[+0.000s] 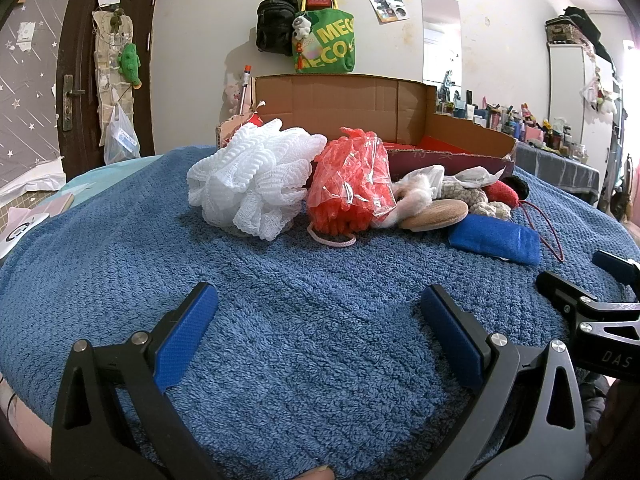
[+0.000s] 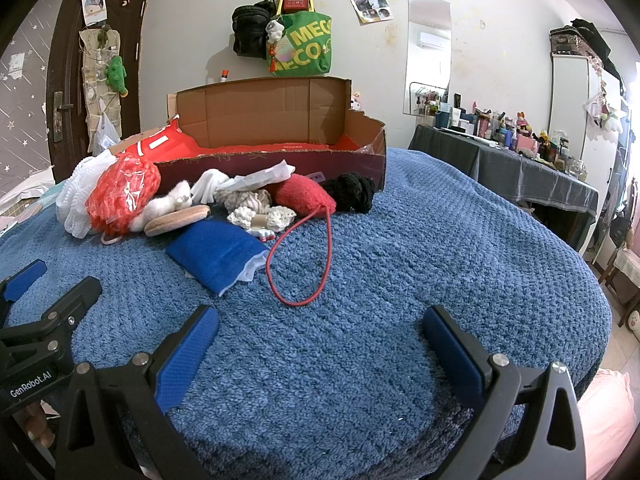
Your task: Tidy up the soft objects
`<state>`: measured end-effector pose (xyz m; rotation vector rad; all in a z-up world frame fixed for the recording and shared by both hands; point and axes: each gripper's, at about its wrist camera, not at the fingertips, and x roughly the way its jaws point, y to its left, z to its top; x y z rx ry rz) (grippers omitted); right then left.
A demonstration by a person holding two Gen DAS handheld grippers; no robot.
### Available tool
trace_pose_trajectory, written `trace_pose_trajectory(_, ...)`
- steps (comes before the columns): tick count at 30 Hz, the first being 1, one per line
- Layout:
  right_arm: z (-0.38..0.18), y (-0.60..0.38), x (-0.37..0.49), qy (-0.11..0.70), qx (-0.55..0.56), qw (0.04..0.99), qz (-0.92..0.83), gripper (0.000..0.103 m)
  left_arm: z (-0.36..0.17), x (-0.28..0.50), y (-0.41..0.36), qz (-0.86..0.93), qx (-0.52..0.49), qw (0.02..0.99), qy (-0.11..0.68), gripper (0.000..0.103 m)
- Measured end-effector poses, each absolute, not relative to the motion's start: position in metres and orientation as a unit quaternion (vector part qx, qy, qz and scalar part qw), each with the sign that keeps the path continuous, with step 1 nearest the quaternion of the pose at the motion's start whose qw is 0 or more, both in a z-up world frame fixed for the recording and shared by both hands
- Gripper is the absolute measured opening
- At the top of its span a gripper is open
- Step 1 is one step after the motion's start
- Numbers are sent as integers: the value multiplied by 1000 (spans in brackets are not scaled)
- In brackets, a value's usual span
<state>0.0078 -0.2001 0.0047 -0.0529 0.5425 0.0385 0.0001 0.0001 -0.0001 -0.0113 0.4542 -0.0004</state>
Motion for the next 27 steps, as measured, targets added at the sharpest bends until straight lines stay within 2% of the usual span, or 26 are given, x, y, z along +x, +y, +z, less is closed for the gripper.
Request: trace_pose_trajectory(27, 5, -201, 9, 268, -26, 963, 19, 103, 0, 1, 0, -2, -7, 973, 229, 103)
